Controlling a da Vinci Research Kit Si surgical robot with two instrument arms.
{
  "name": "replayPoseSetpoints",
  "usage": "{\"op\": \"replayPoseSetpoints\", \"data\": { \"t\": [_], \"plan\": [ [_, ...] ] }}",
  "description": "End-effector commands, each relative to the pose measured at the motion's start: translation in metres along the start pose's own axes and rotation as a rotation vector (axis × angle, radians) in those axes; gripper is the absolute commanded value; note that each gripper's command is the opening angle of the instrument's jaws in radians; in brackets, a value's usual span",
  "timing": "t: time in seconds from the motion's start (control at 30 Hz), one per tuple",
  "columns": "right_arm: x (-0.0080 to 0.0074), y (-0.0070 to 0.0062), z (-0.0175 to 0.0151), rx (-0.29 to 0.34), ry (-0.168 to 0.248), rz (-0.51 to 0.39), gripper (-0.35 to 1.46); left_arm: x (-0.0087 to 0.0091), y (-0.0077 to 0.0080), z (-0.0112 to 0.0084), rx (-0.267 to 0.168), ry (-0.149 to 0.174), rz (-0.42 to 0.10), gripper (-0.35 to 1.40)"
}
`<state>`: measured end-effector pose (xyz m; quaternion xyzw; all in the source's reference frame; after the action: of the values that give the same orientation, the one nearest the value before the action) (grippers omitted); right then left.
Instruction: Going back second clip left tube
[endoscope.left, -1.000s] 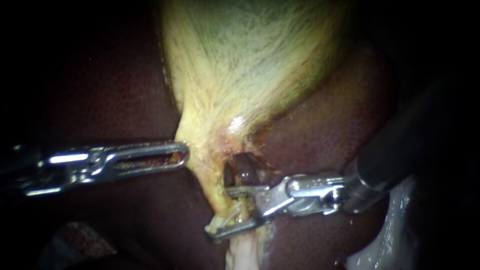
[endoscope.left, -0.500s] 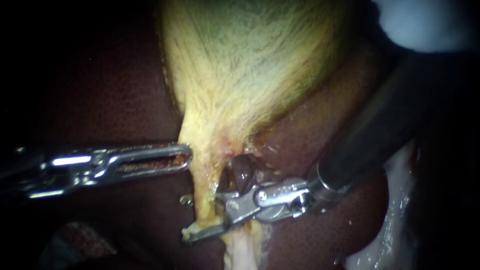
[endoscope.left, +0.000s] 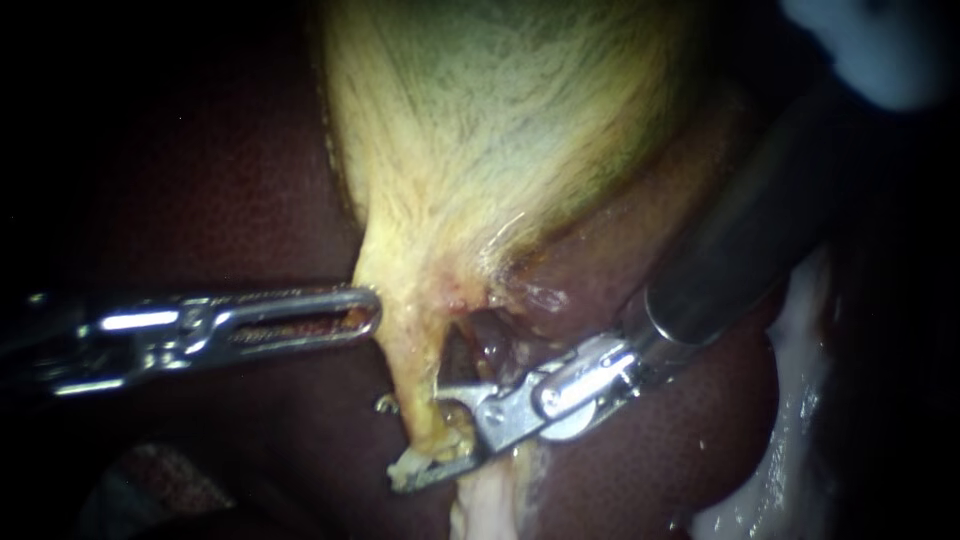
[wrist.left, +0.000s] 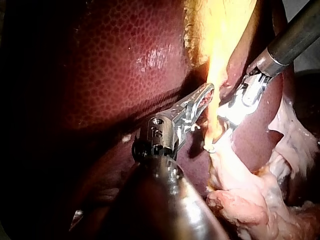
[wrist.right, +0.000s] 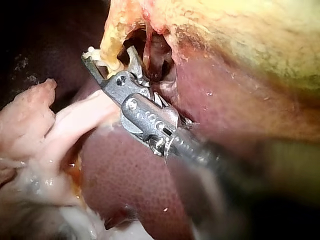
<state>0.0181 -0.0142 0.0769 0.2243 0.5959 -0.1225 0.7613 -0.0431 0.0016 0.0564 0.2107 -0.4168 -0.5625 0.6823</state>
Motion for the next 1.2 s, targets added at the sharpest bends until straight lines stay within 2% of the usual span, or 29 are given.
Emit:
{"op": "replayPoseSetpoints", "data": {
  "t": [0.03,0.23,0.57,0.8,0.93,1.0,1.1,1.2],
  "plan": [
    [0.0002,0.0000,-0.0003,0.001,0.000,-0.011,0.60,0.0000,0.0000,0.0000,0.001,0.000,0.000,-0.35],
    [0.0009,0.0002,-0.0021,0.007,0.005,-0.035,0.60,0.0000,0.0001,0.0000,0.001,0.001,0.000,-0.35],
    [0.0010,0.0001,-0.0029,-0.001,0.004,-0.039,0.60,0.0000,0.0001,0.0000,0.001,0.001,0.000,-0.35],
    [0.0006,0.0008,0.0009,-0.014,-0.006,-0.026,0.60,0.0000,0.0001,0.0002,0.001,0.000,0.000,-0.35],
    [0.0000,0.0003,0.0033,0.029,0.003,-0.006,0.60,0.0000,0.0001,0.0002,0.001,0.000,0.000,-0.35],
    [-0.0001,-0.0002,0.0037,0.043,0.005,0.008,0.58,0.0000,0.0002,0.0003,0.001,0.000,0.000,-0.35],
    [0.0001,0.0000,0.0035,0.048,0.010,0.050,0.55,0.0000,0.0001,0.0003,0.000,0.000,0.000,-0.35],
    [0.0003,0.0006,0.0030,0.040,0.024,0.189,0.55,0.0000,0.0001,0.0004,0.000,0.000,0.000,-0.35]
  ]
}}
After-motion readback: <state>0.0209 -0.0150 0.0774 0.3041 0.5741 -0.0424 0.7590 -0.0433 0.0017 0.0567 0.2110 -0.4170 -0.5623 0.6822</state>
